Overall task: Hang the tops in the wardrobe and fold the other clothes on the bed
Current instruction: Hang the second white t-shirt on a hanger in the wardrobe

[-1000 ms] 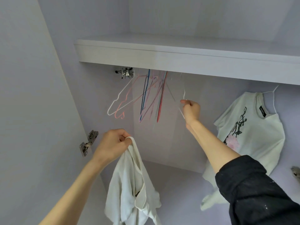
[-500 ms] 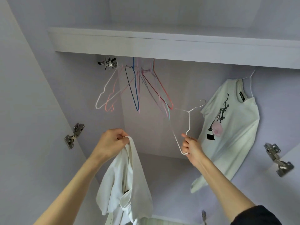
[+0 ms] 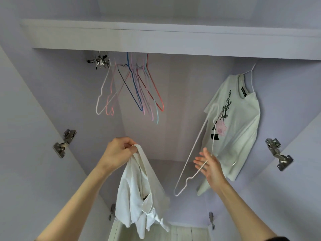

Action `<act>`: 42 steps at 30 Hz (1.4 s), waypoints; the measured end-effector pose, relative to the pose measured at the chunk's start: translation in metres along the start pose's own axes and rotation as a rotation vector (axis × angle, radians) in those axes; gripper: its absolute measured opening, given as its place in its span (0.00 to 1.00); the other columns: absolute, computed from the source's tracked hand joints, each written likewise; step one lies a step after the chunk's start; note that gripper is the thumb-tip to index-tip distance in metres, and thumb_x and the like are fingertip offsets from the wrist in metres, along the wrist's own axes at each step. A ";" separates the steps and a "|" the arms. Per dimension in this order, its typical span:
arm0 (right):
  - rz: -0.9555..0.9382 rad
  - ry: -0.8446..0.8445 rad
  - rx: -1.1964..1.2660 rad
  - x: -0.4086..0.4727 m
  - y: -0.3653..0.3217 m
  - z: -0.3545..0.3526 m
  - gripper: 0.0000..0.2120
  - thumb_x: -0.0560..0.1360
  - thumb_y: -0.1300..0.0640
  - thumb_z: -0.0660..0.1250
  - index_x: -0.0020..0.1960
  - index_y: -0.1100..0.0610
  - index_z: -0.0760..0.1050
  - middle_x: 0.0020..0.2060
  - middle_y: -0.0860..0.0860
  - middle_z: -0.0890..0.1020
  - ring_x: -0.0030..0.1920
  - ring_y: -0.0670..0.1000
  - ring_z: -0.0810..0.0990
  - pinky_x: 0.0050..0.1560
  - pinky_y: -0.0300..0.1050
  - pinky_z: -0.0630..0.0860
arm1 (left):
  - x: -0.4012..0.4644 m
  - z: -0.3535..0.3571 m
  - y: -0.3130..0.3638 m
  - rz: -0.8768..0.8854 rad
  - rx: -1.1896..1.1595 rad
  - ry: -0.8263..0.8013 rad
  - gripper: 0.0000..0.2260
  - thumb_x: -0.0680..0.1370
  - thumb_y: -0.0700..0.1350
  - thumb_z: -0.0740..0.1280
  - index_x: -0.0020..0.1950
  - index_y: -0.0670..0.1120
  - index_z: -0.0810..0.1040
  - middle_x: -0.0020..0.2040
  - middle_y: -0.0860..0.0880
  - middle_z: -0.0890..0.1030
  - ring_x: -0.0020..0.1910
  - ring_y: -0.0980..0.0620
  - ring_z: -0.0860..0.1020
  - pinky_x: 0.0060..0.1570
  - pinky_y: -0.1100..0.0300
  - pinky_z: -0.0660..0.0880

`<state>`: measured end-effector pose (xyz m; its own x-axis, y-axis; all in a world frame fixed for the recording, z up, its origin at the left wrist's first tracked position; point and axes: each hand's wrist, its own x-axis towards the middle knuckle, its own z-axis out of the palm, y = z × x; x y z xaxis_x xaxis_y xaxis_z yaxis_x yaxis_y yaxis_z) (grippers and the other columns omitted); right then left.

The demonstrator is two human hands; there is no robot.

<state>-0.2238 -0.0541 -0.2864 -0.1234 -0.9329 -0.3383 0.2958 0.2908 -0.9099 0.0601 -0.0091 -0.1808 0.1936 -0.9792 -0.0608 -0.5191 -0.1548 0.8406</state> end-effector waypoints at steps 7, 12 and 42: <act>0.049 0.257 -0.061 0.005 0.011 -0.015 0.22 0.81 0.45 0.53 0.34 0.57 0.65 0.19 0.45 0.59 0.17 0.42 0.55 0.18 0.35 0.54 | 0.005 0.009 -0.002 0.029 0.095 0.037 0.08 0.73 0.40 0.66 0.37 0.51 0.79 0.35 0.52 0.81 0.36 0.55 0.77 0.40 0.62 0.73; -0.016 0.112 0.030 -0.005 -0.013 -0.007 0.21 0.81 0.52 0.55 0.31 0.55 0.62 0.17 0.44 0.58 0.18 0.43 0.55 0.31 0.40 0.54 | 0.009 0.023 -0.006 0.114 0.294 0.186 0.05 0.73 0.45 0.66 0.39 0.54 0.79 0.37 0.55 0.73 0.36 0.54 0.72 0.37 0.61 0.67; -0.245 0.067 0.648 -0.063 -0.069 0.039 0.29 0.81 0.45 0.53 0.23 0.53 0.59 0.22 0.47 0.56 0.23 0.47 0.55 0.26 0.38 0.60 | 0.026 0.076 0.015 -0.366 -0.296 -0.062 0.04 0.75 0.36 0.61 0.41 0.38 0.74 0.36 0.42 0.76 0.34 0.45 0.77 0.31 0.59 0.78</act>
<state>-0.1998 -0.0240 -0.1927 -0.3104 -0.9344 -0.1747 0.7552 -0.1308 -0.6423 -0.0059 -0.0470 -0.2110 0.2651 -0.8747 -0.4056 -0.1648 -0.4556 0.8748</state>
